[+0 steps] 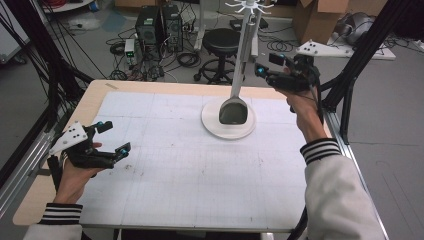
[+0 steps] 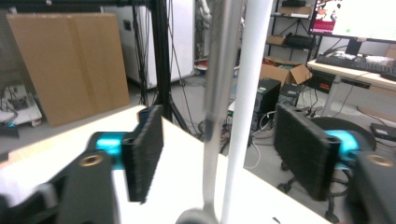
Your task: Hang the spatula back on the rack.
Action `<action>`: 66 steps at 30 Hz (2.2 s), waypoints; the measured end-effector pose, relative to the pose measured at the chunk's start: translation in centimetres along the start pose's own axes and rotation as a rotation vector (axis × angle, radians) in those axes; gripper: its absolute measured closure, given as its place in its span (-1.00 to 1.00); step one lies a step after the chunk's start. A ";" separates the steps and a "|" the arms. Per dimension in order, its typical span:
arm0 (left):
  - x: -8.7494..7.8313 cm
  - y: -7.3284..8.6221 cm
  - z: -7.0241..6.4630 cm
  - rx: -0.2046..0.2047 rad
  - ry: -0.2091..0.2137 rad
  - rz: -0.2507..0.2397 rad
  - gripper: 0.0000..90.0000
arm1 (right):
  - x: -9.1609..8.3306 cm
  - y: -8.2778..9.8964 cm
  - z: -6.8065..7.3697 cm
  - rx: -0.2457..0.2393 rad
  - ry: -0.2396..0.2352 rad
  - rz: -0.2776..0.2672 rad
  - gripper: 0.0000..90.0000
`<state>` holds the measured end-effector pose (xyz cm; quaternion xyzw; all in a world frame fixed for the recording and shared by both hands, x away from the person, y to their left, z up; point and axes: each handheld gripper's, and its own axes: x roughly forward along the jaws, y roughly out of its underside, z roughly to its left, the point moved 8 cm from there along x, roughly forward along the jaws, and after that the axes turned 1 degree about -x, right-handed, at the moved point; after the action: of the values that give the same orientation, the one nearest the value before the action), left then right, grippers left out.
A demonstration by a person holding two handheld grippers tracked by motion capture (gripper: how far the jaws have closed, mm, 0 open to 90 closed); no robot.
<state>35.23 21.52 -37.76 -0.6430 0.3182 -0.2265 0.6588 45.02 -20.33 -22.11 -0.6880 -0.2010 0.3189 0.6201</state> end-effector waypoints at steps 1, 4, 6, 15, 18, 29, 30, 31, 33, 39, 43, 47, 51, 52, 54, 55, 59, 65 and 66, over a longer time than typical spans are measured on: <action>0.0 0.0 0.0 0.002 -0.003 0.004 -0.96 | -0.3 0.4 0.3 -0.007 0.005 0.005 -0.40; 0.0 0.0 0.1 -0.007 0.000 -0.001 -0.96 | -1.0 1.7 1.2 -0.013 0.009 0.011 -0.61; 0.0 0.0 0.0 -0.010 0.004 -0.002 -0.96 | -1.4 2.6 2.1 -0.054 0.006 0.018 -0.79; -0.1 0.3 -0.1 -0.016 0.013 0.000 -0.96 | -3.8 8.2 5.6 -0.098 -0.133 0.063 -0.71; -0.1 0.3 -0.2 -0.010 0.017 0.002 -0.96 | -4.6 9.6 5.9 -0.066 -0.129 0.038 -0.69; -0.1 0.4 -0.4 -0.007 0.016 0.012 -0.96 | -6.4 12.5 6.2 -0.052 -0.050 0.014 -1.00; -0.1 0.4 -0.4 -0.005 0.016 0.012 -0.96 | -6.4 12.7 6.6 -0.057 -0.061 0.017 -1.00; -0.2 0.4 -0.5 -0.002 0.018 0.013 -0.96 | -6.5 12.9 6.9 -0.064 -0.071 0.016 -1.00; -0.2 0.4 -0.6 -0.003 0.020 0.015 -0.96 | -6.5 13.3 7.4 -0.058 -0.105 0.012 -0.96; -0.4 0.4 -0.7 -0.002 0.020 0.012 -0.96 | -6.9 14.3 7.4 -0.023 -0.088 -0.014 -0.89; -0.5 0.5 -0.7 -0.003 0.020 0.012 -0.96 | -7.4 14.9 7.0 0.002 -0.055 -0.038 -0.89; -0.7 1.0 -0.8 -0.010 0.021 0.017 -0.96 | -8.0 15.2 6.8 0.013 -0.043 -0.053 -0.90; -1.0 1.3 -0.8 -0.020 0.021 0.009 -0.96 | -8.5 15.6 6.6 0.020 -0.027 -0.061 -0.90; -1.1 1.3 -0.9 -0.020 0.024 0.005 -0.96 | -8.6 15.7 6.6 0.022 -0.022 -0.063 -0.90; -1.3 1.4 -1.0 -0.011 0.026 0.003 -0.96 | -8.9 16.0 6.5 0.023 -0.016 -0.071 -0.90; -1.3 1.4 -1.0 -0.010 0.024 0.005 -0.96 | -9.0 16.2 6.5 0.022 -0.012 -0.070 -0.90; -1.5 1.5 -1.0 -0.009 0.021 0.004 -0.96 | -9.0 17.0 6.4 0.023 -0.009 -0.054 -0.90; -1.4 1.6 -1.0 -0.010 0.024 0.003 -0.96 | -8.9 17.4 6.3 0.032 -0.013 -0.044 -0.90; -1.5 1.5 -1.0 -0.011 0.025 0.000 -0.96 | -8.9 17.5 6.2 0.030 -0.011 -0.043 -0.90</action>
<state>33.34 21.96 -39.06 -0.6439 0.3275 -0.2328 0.6511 32.29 -24.39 -37.74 -0.6723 -0.2143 0.3123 0.6360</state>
